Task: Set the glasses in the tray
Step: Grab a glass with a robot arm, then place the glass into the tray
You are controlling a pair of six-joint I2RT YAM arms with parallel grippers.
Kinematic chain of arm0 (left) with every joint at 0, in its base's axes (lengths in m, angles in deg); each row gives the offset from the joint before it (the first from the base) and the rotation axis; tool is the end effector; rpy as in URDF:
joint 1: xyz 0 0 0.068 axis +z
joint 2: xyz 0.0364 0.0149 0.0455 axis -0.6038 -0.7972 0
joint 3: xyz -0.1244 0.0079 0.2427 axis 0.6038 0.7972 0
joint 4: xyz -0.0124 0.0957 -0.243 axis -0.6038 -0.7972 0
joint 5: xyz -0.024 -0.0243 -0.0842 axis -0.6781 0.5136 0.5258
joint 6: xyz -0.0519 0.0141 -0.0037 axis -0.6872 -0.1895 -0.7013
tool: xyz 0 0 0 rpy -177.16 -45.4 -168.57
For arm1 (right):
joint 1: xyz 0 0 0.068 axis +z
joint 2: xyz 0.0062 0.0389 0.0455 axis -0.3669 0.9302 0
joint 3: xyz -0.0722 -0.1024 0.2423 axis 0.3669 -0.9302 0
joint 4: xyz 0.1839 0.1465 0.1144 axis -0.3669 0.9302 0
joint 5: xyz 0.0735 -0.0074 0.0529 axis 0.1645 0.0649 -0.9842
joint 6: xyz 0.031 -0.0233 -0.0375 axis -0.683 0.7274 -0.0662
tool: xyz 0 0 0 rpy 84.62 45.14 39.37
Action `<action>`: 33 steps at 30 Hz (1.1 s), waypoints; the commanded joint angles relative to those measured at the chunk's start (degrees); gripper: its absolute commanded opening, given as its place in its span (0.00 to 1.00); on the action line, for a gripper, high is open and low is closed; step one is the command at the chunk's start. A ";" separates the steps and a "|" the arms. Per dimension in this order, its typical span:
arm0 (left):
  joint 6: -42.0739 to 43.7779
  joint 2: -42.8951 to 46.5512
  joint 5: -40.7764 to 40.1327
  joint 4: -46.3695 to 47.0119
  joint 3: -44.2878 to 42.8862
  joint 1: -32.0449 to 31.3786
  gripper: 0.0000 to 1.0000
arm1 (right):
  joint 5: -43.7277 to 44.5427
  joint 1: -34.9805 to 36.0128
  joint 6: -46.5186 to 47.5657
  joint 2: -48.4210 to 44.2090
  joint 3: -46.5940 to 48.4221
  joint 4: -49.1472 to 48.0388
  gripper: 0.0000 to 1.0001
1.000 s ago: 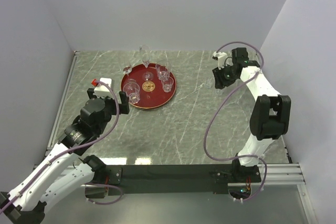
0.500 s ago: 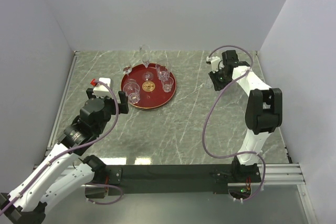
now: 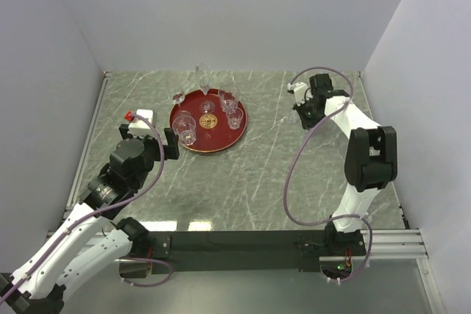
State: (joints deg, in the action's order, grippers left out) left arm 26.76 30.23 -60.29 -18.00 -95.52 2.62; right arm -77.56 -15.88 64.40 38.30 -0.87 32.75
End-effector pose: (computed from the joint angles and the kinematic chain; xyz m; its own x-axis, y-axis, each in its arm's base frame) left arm 0.1304 -0.0709 0.3323 -0.2300 -0.0861 -0.9694 0.1133 0.9869 -0.1146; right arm 0.3838 0.0440 0.2191 -0.6804 -0.5496 -0.4848 -0.5796 0.8084 -0.1030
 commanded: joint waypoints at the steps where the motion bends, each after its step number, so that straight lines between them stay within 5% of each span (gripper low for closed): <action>1: 0.54 0.98 -0.19 2.12 0.38 0.33 0.94 | -2.84 0.33 4.08 -6.11 -1.52 2.89 0.00; 10: 0.54 1.51 -0.54 2.21 0.46 0.42 0.94 | -11.37 3.22 13.40 -17.20 -5.22 10.81 0.00; 16: 0.45 1.77 -1.68 2.56 0.73 0.51 0.94 | -12.87 12.88 18.94 -17.92 -2.33 13.62 0.00; 33: -0.08 4.58 -8.62 3.62 1.96 2.00 0.94 | -8.22 34.95 25.54 5.62 26.57 15.21 0.00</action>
State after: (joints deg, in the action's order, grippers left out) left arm 26.71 34.05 -66.43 -17.08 -93.90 4.10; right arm -87.81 17.13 87.22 39.89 19.11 47.42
